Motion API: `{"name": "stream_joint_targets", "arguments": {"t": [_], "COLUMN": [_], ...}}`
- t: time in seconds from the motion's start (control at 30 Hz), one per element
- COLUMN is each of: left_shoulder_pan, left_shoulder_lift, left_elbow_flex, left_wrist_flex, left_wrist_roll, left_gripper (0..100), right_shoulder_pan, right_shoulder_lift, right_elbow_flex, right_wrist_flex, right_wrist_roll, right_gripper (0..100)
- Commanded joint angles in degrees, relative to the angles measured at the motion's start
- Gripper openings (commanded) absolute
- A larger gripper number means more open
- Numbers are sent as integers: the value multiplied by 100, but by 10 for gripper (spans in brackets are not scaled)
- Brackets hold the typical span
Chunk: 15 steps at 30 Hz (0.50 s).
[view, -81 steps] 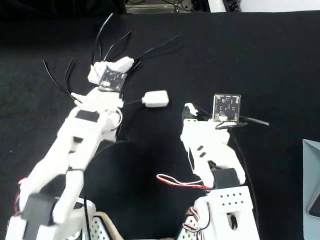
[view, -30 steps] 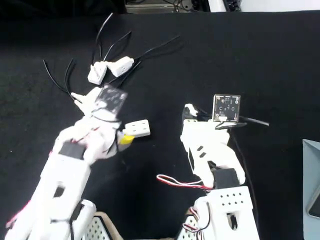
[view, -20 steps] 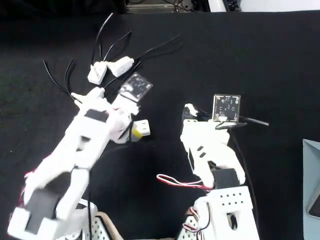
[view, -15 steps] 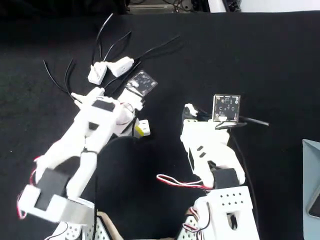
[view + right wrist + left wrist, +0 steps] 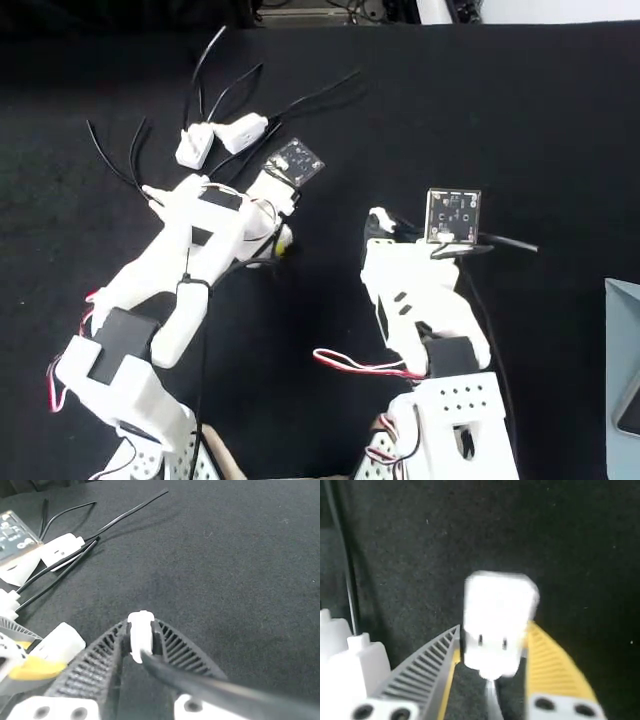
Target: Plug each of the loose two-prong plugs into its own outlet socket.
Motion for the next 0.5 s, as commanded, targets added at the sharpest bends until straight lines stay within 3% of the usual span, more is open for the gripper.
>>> {"name": "stream_joint_targets", "arguments": {"t": [0.0, 0.23, 0.47], "left_shoulder_pan": [75, 75, 127], "left_shoulder_lift": [-44, -615, -2646], "left_elbow_flex": [57, 954, 2510], "left_wrist_flex": [-62, -53, -62], "left_wrist_roll": [-26, 334, 334], "left_gripper": [114, 73, 292], "right_shoulder_pan": [-35, -35, -35], "right_shoulder_lift": [-40, -40, -40], "right_elbow_flex": [-31, -31, -31], "right_wrist_flex": [-123, -123, -114], "right_wrist_roll": [0, 0, 0], "right_gripper": [13, 13, 13]}}
